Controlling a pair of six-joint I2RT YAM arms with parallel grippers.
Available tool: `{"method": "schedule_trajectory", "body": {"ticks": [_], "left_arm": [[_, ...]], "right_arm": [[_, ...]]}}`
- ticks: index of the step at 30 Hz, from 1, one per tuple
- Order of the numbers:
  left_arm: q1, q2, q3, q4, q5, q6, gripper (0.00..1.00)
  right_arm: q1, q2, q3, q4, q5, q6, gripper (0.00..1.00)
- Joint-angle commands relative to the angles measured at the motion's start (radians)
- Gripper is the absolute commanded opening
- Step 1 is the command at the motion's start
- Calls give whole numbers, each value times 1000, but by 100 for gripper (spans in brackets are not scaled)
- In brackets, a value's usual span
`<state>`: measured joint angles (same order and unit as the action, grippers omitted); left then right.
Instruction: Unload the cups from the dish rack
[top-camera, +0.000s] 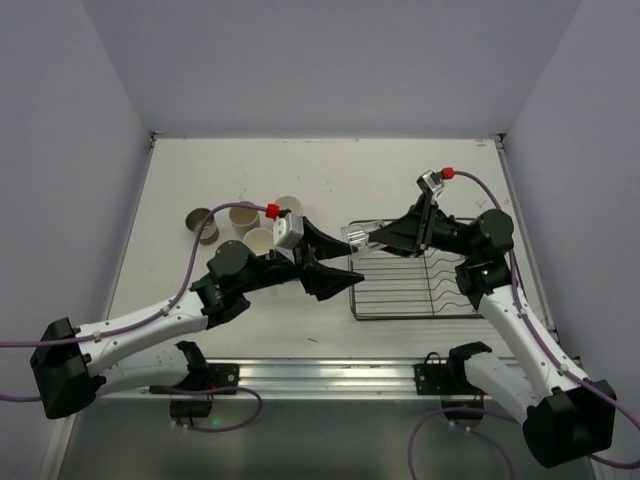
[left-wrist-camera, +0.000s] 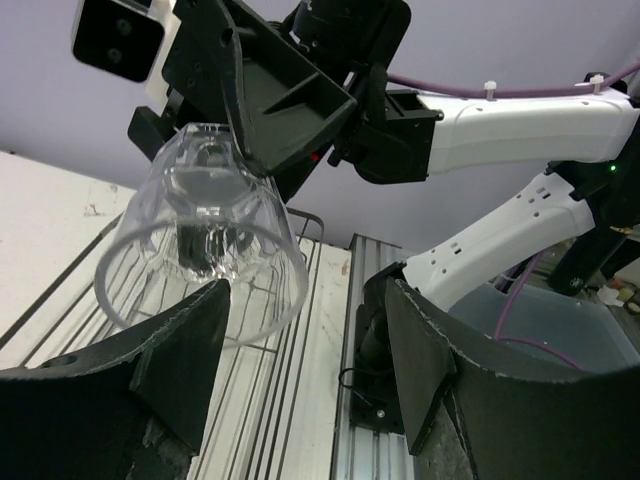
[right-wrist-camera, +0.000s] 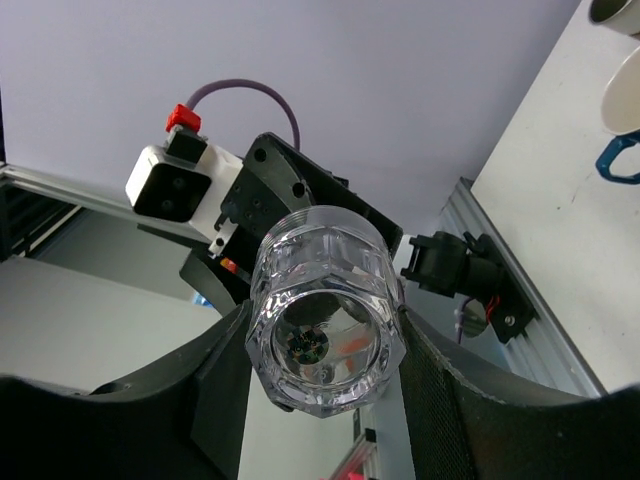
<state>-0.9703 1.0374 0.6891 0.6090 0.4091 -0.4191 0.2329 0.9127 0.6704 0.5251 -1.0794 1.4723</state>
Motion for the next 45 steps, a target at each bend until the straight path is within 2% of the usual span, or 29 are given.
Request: {"method": "schedule_trajectory", "body": {"ticks": [1, 11, 14, 20, 22, 23, 24, 26, 28, 29, 30, 32, 33, 36, 40, 41, 44, 45], "left_arm": [[-16, 16, 49, 69, -42, 40, 67], [-31, 0, 35, 98, -168, 68, 66], [-36, -10, 21, 103, -226, 74, 61], [-42, -25, 3, 87, -334, 86, 33], [-42, -27, 12, 71, -343, 91, 18], [-42, -27, 13, 60, -342, 92, 4], [-42, -31, 18, 45, -346, 95, 0], [-41, -37, 13, 38, -349, 92, 0], [-42, -49, 13, 22, -348, 92, 0], [-41, -56, 13, -1, -346, 91, 0], [-42, -63, 13, -17, -348, 91, 0], [-42, -89, 15, -82, -349, 92, 0], [-42, -99, 15, -110, -348, 95, 0], [-42, -158, 9, -221, -336, 105, 0], [-42, -262, -11, -339, -378, 109, 0], [-42, -269, 15, -421, -395, 109, 0], [-42, -252, 76, -653, -492, 109, 0], [-41, -240, 119, -713, -524, 85, 0]], "right_arm": [[61, 12, 67, -26, 76, -47, 0], [135, 26, 69, -68, 139, -78, 0], [161, 25, 72, -60, 147, -75, 0], [209, 17, 87, -79, 174, -81, 0], [212, 15, 89, -91, 177, -87, 0], [212, 12, 86, -91, 176, -87, 0], [212, 12, 86, -89, 177, -87, 0], [213, 12, 87, -92, 179, -90, 0], [212, 14, 92, -111, 179, -104, 13], [212, 15, 103, -128, 179, -113, 26], [212, 18, 112, -151, 177, -147, 47], [213, 21, 148, -246, 174, -194, 58], [212, 20, 164, -332, 177, -252, 77], [212, 20, 221, -478, 184, -376, 99], [210, 32, 274, -657, 211, -498, 99], [210, 31, 290, -695, 238, -532, 99], [204, 23, 317, -871, 390, -641, 99], [204, 22, 331, -981, 515, -697, 99]]}}
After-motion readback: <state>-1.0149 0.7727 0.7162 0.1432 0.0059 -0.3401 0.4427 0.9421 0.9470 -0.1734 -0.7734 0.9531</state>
